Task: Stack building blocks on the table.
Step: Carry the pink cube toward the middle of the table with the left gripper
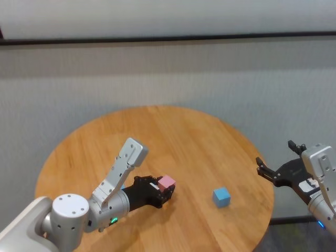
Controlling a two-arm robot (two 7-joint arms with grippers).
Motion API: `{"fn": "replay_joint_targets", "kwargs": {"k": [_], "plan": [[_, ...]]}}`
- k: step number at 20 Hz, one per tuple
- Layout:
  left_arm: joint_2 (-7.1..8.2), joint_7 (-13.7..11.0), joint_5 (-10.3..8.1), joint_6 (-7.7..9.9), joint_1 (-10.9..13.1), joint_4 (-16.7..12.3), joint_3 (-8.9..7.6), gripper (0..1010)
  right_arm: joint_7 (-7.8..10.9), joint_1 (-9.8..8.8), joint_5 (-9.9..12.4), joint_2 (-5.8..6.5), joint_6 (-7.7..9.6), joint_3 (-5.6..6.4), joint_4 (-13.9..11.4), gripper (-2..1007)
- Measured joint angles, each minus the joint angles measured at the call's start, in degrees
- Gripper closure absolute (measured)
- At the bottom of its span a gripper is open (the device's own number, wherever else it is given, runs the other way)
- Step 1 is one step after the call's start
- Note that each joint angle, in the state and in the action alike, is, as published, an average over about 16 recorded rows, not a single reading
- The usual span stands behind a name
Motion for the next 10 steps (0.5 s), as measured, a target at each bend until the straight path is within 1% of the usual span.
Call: {"fn": "replay_joint_targets", "kwargs": {"k": [4, 10], "plan": [[-0.64, -0.02, 0.83, -0.53, -0.45, 1.62, 0.16, 609, 0.0, 0.0, 0.0, 0.0, 0.0, 0.0, 0.0, 0], [-1.27, 0.11, 1.98, -1.28, -0.89, 3.19, 0.29, 609, 0.0, 0.0, 0.0, 0.0, 0.0, 0.0, 0.0, 1]]}}
